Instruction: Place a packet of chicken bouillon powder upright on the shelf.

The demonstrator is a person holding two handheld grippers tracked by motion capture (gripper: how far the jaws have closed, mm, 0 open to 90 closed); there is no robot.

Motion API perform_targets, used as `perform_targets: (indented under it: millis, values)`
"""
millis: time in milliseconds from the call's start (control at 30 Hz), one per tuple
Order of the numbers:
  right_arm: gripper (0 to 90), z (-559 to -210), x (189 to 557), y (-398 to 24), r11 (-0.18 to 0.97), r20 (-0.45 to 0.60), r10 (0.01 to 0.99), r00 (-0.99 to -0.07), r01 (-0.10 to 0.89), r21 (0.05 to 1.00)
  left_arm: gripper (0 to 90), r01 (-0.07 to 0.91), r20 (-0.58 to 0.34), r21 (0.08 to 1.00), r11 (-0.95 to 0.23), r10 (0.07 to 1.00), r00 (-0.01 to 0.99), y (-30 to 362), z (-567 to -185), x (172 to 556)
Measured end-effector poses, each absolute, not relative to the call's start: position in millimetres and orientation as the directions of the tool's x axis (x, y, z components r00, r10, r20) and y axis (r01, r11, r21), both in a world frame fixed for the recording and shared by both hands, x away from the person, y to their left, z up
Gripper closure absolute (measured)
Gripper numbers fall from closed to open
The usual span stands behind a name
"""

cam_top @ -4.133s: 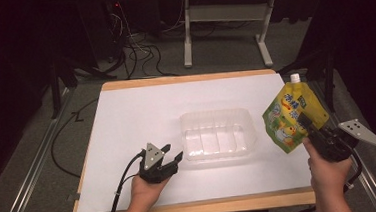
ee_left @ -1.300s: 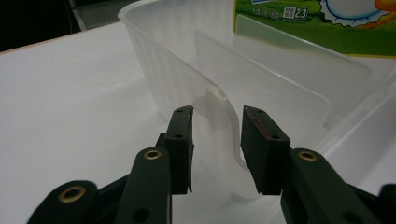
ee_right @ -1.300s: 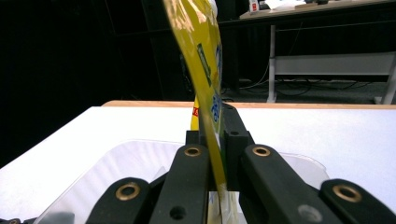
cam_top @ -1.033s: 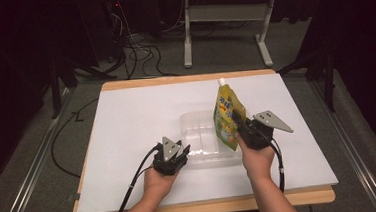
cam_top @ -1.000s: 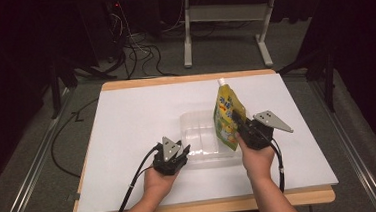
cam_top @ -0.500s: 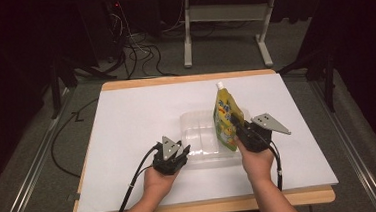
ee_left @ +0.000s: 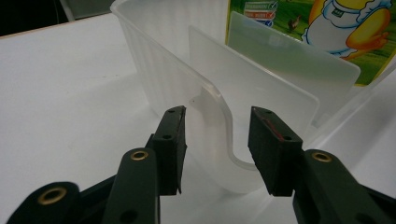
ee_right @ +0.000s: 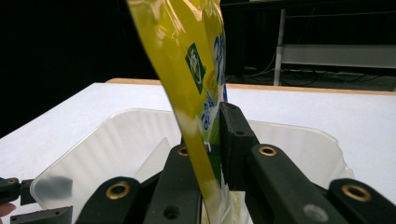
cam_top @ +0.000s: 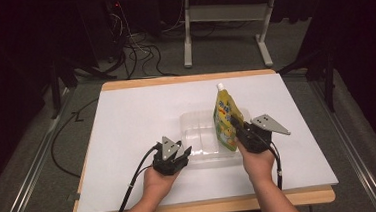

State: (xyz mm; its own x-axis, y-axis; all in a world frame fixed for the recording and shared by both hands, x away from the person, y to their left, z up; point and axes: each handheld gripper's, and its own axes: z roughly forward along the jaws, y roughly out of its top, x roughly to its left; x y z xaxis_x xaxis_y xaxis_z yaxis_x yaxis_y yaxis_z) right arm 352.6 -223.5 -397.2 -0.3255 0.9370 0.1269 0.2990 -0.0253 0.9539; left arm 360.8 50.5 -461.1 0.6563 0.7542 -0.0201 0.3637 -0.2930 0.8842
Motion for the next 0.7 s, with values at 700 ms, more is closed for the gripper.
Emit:
perform_targets:
  millis: [700]
  values:
    - [65.0,-391.7,355.6,-223.3,0.005,0.112,0.926,-0.36,0.31,0.951,53.7,0.366,-0.046,0.891,-0.269,0.748,0.662,55.9,-456.9,361.5]
